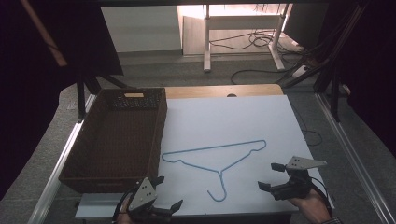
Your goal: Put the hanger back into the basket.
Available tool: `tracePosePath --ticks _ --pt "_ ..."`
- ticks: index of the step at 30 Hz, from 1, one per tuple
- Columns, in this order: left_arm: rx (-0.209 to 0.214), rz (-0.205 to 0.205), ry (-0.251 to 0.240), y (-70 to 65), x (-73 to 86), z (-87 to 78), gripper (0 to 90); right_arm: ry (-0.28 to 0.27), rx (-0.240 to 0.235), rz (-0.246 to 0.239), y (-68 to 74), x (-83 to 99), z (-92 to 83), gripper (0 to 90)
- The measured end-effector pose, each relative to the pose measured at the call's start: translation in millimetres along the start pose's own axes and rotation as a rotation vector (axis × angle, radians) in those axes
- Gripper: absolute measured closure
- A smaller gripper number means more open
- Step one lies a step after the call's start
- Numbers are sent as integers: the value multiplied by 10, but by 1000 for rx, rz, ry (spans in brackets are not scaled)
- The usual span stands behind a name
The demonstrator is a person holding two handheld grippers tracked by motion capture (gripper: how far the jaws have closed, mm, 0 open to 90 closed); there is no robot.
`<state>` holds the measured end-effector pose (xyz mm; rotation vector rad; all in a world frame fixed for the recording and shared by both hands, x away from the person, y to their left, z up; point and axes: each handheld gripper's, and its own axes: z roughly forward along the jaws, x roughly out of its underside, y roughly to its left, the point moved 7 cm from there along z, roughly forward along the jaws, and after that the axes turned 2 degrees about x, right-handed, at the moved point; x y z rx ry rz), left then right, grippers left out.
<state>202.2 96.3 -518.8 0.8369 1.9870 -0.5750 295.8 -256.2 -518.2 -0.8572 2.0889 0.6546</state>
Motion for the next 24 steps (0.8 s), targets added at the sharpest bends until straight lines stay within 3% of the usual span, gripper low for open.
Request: tracePosePath --ticks 16,24 --pt "-8 -7 12 15 11 1 81 19 9 32 -7 17 38 0" --pt "-11 -5 16 14 14 2 82 25 3 20 27 -2 26 50"
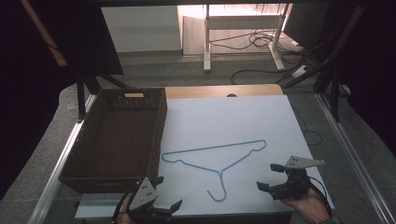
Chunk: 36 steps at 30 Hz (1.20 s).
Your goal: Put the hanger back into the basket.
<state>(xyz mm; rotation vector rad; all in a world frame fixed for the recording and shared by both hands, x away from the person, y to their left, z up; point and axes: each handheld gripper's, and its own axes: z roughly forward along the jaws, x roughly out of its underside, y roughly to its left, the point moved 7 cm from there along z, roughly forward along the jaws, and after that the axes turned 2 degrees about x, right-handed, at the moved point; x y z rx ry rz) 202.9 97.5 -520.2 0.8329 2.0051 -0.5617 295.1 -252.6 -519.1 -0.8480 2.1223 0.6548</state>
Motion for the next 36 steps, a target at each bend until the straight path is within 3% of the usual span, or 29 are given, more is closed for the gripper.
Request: tracePosePath --ticks 19,28,36 --pt "-5 4 5 -6 6 -3 82 22 -10 -23 14 7 12 68" --pt "-11 6 4 -5 5 -6 82 75 4 -75 128 -33 41 241" --pt "-16 6 4 -2 5 -8 83 176 -35 -152 353 -75 147 403"
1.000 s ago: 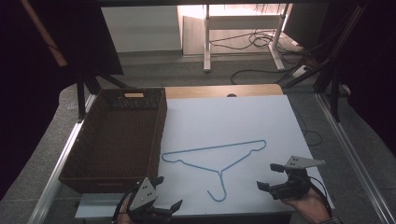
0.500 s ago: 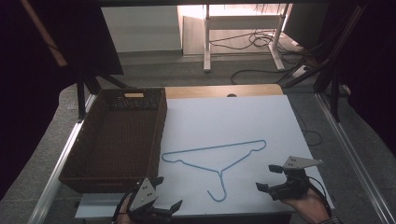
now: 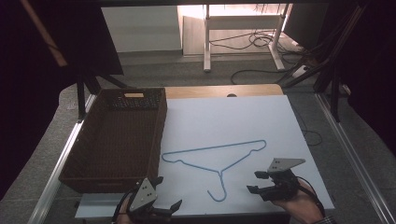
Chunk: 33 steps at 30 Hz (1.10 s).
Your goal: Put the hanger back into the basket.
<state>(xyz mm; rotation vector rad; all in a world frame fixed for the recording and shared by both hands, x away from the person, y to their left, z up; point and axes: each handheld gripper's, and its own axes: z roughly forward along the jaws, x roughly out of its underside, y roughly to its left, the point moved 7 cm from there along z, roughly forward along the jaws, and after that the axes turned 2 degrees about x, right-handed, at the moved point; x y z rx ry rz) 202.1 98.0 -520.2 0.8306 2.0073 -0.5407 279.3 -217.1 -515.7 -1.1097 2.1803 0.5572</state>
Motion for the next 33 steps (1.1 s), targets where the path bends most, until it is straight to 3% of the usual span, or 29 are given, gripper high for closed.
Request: tracePosePath --ticks 4,11,16,25,33 --pt "0 0 1 -2 1 3 83 55 2 -40 67 -34 50 471" --pt "2 1 4 -7 -1 10 84 107 -29 -40 171 -123 93 582" --pt "1 5 7 -9 -3 14 84 170 -41 -87 293 -211 187 657" --pt "4 9 6 -13 -7 8 84 316 -85 -181 583 -355 536 770" --pt "7 8 4 -16 -9 4 83 437 -102 -242 769 -376 839 826"
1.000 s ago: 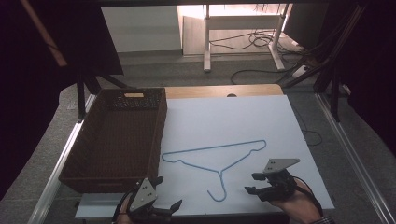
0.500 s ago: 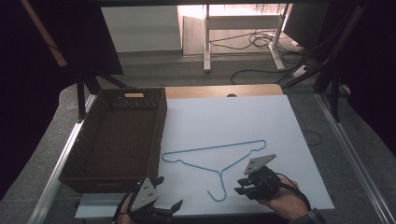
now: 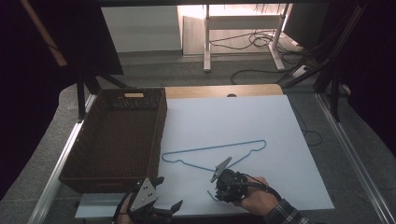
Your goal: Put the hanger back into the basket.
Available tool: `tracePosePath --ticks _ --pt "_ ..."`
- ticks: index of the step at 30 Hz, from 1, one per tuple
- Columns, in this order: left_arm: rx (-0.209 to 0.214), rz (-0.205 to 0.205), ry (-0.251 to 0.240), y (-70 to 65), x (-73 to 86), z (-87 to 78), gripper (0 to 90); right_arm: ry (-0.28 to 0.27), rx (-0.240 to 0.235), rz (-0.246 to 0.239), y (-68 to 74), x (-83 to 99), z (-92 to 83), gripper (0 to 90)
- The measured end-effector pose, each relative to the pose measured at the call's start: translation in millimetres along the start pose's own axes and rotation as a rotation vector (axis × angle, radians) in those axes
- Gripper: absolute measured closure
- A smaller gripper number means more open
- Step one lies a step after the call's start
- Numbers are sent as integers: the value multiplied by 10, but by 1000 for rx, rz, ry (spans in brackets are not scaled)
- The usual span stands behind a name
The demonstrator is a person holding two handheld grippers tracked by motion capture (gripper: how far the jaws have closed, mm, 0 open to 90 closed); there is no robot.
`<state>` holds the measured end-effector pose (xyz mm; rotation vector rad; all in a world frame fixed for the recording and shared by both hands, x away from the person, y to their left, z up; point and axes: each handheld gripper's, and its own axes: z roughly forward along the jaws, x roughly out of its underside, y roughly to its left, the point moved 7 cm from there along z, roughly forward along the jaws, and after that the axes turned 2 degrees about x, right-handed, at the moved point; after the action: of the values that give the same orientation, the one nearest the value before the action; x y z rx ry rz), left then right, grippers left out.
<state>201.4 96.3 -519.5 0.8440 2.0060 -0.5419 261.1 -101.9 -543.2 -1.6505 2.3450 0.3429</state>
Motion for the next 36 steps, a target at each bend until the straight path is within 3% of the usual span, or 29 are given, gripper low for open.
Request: tracePosePath --ticks 11,14,15,22,24,27,30,32,33,34,35,36 --pt "4 3 1 -5 -2 -3 83 100 4 -11 25 -120 135 829" --pt "5 2 0 -6 -3 -6 83 123 -9 5 35 -118 185 823" --pt "5 2 0 -6 -3 -6 84 133 10 7 26 -112 195 820" --pt "6 6 3 -7 -4 -3 84 151 15 59 26 -137 252 801" --pt "6 5 1 -7 -5 -5 84 162 34 63 13 -140 267 800" --pt "7 4 0 -8 -7 -8 84 172 22 58 17 -130 276 799" --pt "7 2 -1 -6 -6 -10 84 185 24 24 35 -88 272 797" --pt "7 6 2 -8 -6 -5 84 200 29 -42 48 -50 248 797" --pt "7 6 2 -8 -6 -5 84 200 29 -42 48 -50 248 797" --pt "8 7 3 -12 -7 -2 84 210 28 -88 57 -36 255 799" --pt "8 7 3 -12 -7 -2 84 210 28 -88 57 -36 255 799" --pt "8 7 3 -13 -8 -1 84 217 34 -122 59 -37 258 810"
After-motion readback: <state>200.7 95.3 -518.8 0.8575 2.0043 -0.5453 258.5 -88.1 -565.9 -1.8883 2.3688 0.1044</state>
